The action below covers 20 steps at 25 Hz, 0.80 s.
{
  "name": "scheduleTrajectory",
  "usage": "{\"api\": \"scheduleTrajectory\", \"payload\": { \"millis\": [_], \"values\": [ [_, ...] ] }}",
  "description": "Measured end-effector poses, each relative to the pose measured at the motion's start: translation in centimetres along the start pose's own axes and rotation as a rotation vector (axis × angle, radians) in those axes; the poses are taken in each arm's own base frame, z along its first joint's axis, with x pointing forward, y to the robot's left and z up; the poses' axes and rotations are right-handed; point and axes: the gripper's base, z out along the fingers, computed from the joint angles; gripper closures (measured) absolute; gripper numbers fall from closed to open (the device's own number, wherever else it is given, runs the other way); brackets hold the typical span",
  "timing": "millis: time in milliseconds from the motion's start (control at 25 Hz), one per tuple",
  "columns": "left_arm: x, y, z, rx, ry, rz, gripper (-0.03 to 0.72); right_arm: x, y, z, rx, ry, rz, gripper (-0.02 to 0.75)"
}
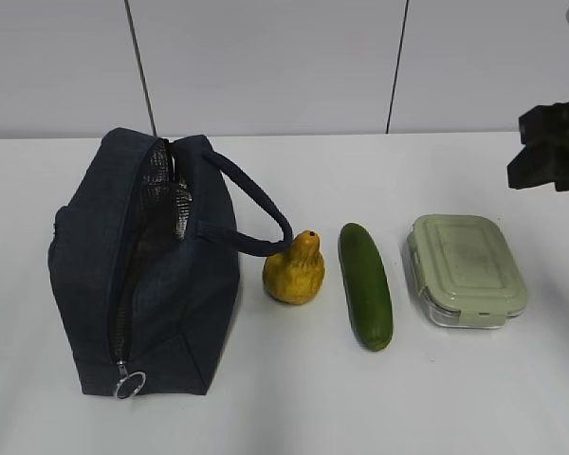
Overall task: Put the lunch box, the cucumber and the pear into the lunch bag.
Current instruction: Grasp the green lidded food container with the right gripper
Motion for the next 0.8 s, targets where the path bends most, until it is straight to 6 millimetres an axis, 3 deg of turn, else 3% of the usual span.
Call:
{"api": "scheduleTrajectory", "payload": {
  "millis": [160, 400, 560, 800],
  "values": [
    [0.0, 0.0, 0.0, 0.001, 0.000, 0.000, 0.222, -1.0, -0.1, 0.5, -0.063, 0.055, 0.032, 0.388],
    [0.0, 0.0, 0.0, 0.001, 0.000, 0.000, 0.222, -1.9, -3.1, 2.4, -0.239, 0.126, 0.154, 0.399],
    [0.0, 0.0, 0.0, 0.001, 0.000, 0.000, 0.222, -1.7, -5.4, 3.9, -0.306, 0.170, 0.213, 0.399],
    [0.0, 0.0, 0.0, 0.001, 0.000, 0.000, 0.222, -1.1, -6.7, 6.1, -0.336, 0.229, 0.197, 0.400]
  ]
}}
